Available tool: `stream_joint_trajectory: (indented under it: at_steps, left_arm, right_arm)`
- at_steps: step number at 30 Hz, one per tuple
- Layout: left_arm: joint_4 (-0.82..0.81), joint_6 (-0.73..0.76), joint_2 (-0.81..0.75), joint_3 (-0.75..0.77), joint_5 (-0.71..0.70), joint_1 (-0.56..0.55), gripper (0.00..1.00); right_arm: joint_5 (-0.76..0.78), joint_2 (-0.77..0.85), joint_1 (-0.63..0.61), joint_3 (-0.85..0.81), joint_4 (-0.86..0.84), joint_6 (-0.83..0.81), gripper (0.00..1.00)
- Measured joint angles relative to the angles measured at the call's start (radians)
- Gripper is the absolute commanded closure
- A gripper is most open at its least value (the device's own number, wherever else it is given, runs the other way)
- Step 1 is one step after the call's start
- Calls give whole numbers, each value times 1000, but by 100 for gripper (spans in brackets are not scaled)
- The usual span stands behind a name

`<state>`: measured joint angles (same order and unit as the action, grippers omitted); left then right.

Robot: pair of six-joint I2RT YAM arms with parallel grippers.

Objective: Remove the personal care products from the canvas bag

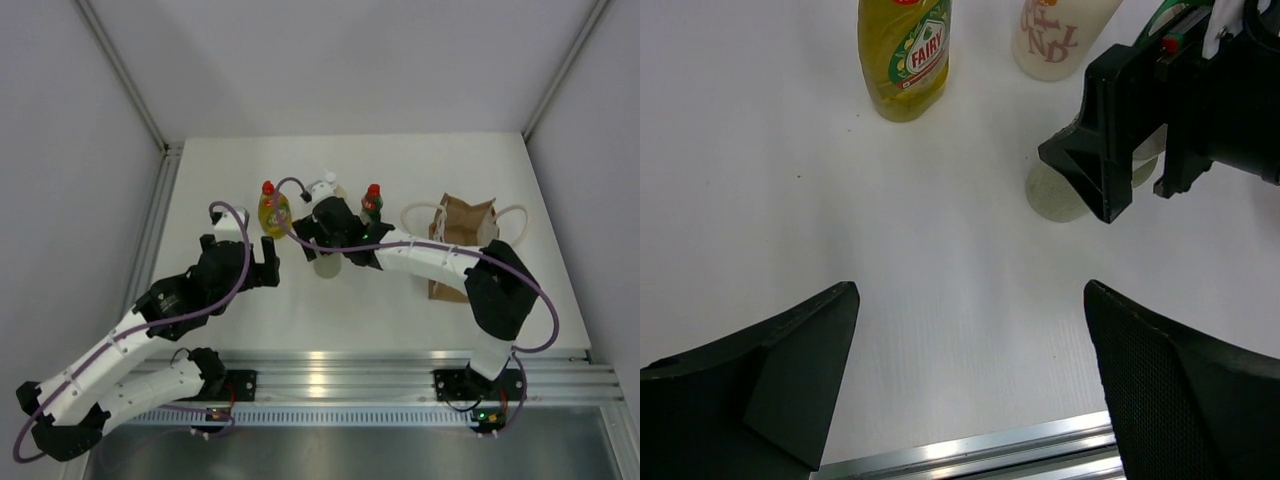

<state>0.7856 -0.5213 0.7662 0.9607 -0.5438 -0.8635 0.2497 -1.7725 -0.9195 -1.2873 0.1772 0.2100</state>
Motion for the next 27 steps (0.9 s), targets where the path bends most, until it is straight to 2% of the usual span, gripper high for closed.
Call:
stream_joint_trajectory:
  at_steps: [2,3,4,7,16,22,27]
  left_arm:
    - [0,0,15,0,-4,0,2]
    - [0,-1,26,0,-7,0,2]
    - [0,-1,37,0,-11,2,2]
    - [0,-4,82,2,-13,26,2]
    - [1,-11,109,8,24,351,2]
    - [42,-11,46,49,-52,363,2]
    - [91,2,-12,111,-126,364,2]
  right_arm:
    - [2,13,0,0,-6,-2,12]
    - [5,26,0,4,-8,-3,3]
    - [8,42,0,9,-7,-3,1]
    - [25,130,3,38,-4,-13,1]
    - [216,571,53,135,82,-4,1]
    - [337,870,163,236,263,22,1]
    - [403,1043,215,249,432,31,1]
